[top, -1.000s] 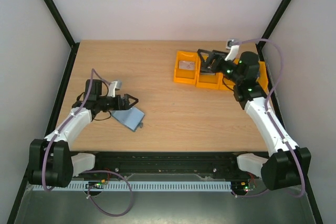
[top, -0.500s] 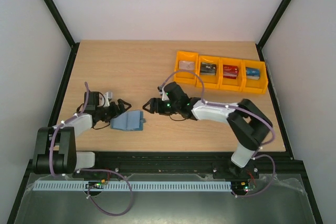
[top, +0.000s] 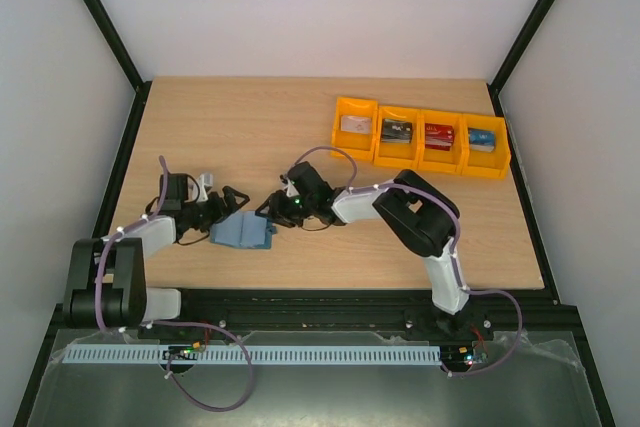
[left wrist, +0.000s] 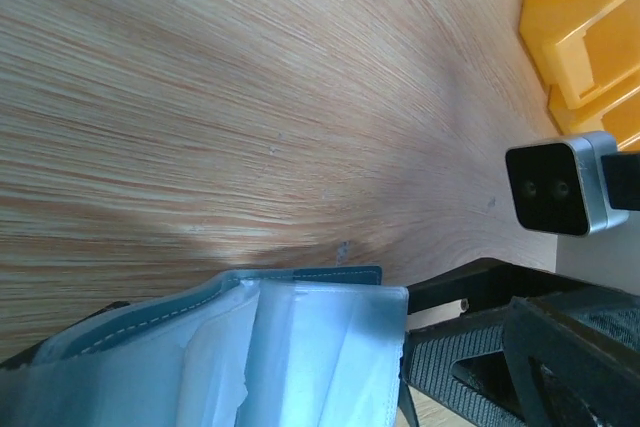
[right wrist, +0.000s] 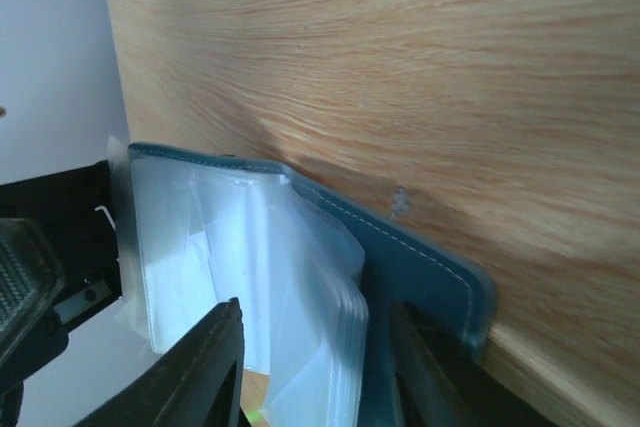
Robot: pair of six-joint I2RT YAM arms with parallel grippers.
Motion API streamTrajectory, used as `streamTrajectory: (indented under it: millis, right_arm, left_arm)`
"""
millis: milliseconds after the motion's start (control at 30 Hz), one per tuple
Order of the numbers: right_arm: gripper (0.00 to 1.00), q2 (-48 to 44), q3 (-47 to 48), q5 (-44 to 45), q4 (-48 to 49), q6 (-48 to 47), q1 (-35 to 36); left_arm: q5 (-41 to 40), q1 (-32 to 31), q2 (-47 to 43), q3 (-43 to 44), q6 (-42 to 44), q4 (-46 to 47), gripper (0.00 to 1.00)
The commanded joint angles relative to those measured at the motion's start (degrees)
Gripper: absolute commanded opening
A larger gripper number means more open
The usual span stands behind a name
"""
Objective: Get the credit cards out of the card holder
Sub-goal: Place the card holder at the center of the board.
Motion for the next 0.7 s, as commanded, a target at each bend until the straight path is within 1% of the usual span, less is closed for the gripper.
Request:
streamTrajectory:
  millis: [0, 33, 133, 167, 200, 300, 400, 500, 667]
  right_arm:
    - [0.35, 2.2, 1.6, -2.5, 8.1, 5.8, 0.5]
    - [0.31, 2.4, 1.3, -3.4, 9.5, 6.7, 0.5]
    - [0.11, 2.3, -0.5, -5.2, 12.9, 8.4, 0.5]
    - [0.03, 1.8, -1.1, -5.5, 12.9, 8.1, 0.4]
    - [0.02, 1.3, -1.7, -5.6, 12.6, 7.5, 0.0]
    - [0.02, -2.7, -5.4, -5.2, 10.3, 4.7, -2.8]
    - [0.02, -8.2, -9.0, -3.2, 1.9, -3.2, -7.1]
    - [0.01, -11.3, -11.0, -2.9, -6.2, -9.2, -10.2]
    - [0.02, -14.4, -10.5, -3.0, -16.2, -17.6, -13.0]
  left_arm:
    - [1.2, 0.3, 1.4, -0.8, -0.4, 1.0, 0.99]
    - [1.4, 0.3, 1.6, -0.8, -0.6, 1.2, 0.99]
    - [1.4, 0.3, 1.6, -0.6, -0.4, 1.2, 0.99]
    - [1.1, 0.3, 1.4, -0.3, -0.2, 0.9, 0.99]
    - [0.8, 0.5, 1.1, 0.0, 0.1, 0.5, 0.99]
    - [-0.1, 1.5, -0.3, 0.8, 1.4, -0.9, 0.99]
    - [-0.6, 2.6, -1.7, 0.7, 2.5, -1.5, 0.99]
    - [0.0, 2.6, -2.1, 0.7, 3.0, -1.5, 0.99]
    - [0.4, 2.6, -3.5, 0.9, 4.3, -1.8, 0.99]
